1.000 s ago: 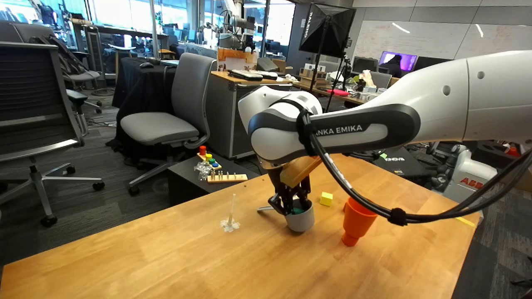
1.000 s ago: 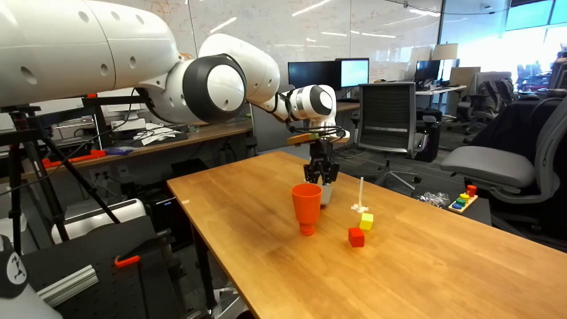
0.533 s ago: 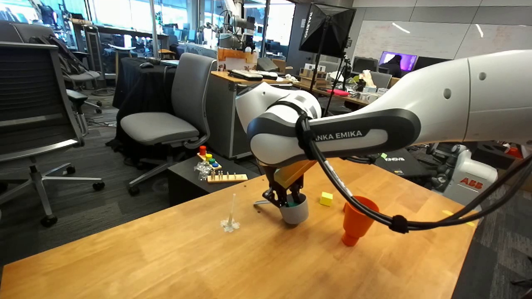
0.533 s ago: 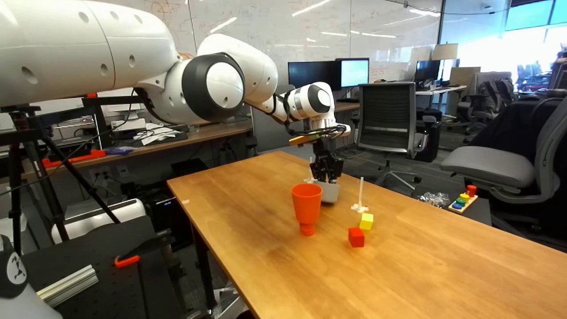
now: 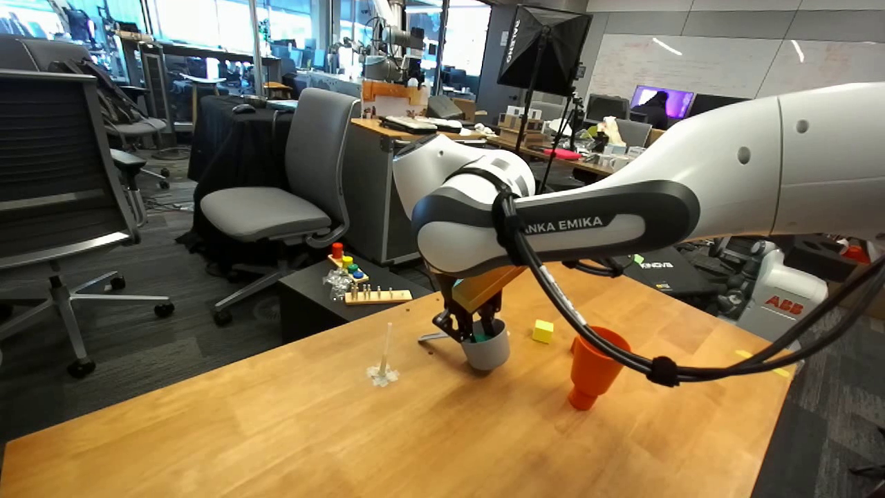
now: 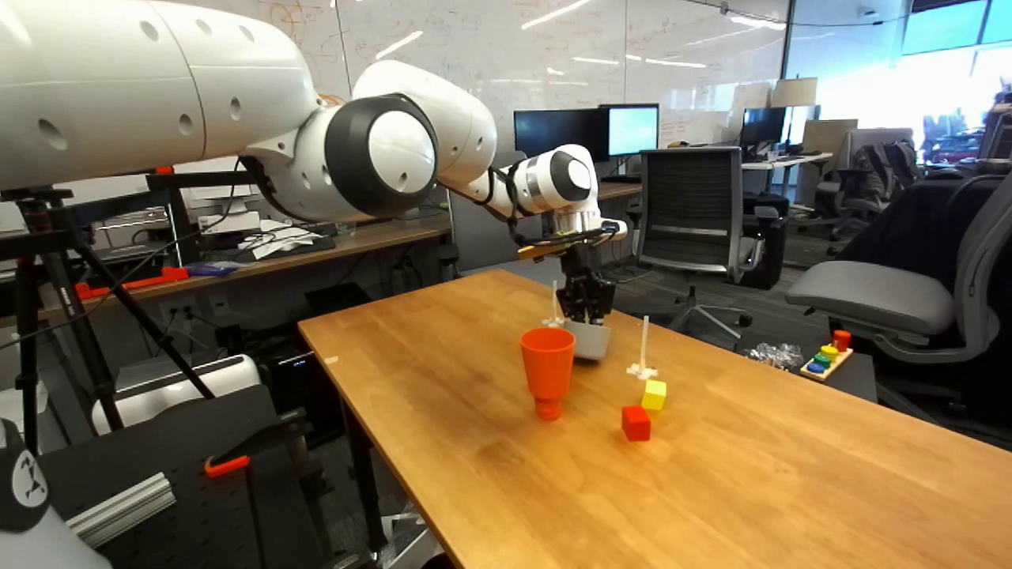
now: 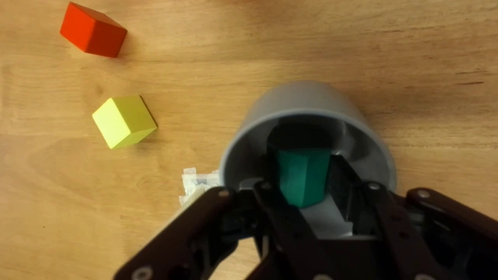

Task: Place the three blocks in the gray measuring cup

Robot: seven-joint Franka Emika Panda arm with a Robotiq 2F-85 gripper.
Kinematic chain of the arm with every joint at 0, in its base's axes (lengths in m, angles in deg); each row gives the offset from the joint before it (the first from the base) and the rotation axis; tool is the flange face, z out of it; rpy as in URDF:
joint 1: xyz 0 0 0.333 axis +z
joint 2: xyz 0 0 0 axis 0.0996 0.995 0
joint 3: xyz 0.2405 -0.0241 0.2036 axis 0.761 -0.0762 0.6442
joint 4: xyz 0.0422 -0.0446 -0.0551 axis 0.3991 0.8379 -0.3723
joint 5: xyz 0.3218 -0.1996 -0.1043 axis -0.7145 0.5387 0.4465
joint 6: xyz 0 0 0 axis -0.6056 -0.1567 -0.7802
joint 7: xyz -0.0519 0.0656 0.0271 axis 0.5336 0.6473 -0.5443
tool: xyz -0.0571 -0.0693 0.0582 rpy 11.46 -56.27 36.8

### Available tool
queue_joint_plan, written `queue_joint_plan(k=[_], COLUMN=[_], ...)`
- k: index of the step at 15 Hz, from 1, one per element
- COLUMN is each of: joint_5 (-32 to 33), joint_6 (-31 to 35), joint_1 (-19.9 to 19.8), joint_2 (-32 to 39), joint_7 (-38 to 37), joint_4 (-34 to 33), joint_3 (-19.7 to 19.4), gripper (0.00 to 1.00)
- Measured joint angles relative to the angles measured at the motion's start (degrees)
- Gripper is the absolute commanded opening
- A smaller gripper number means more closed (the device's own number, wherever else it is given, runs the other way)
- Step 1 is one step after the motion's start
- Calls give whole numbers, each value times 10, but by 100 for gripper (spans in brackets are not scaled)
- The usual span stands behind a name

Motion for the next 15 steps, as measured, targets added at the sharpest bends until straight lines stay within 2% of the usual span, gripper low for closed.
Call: queue_joint_plan(k=[8,15], joint_5=[0,2], joint_6=[-5,-45], joint_1=[1,1], joint_2=[0,2], joint_7=[-4,2], joint_4=[1,1], joint_3=[0,0], gripper=[13,13])
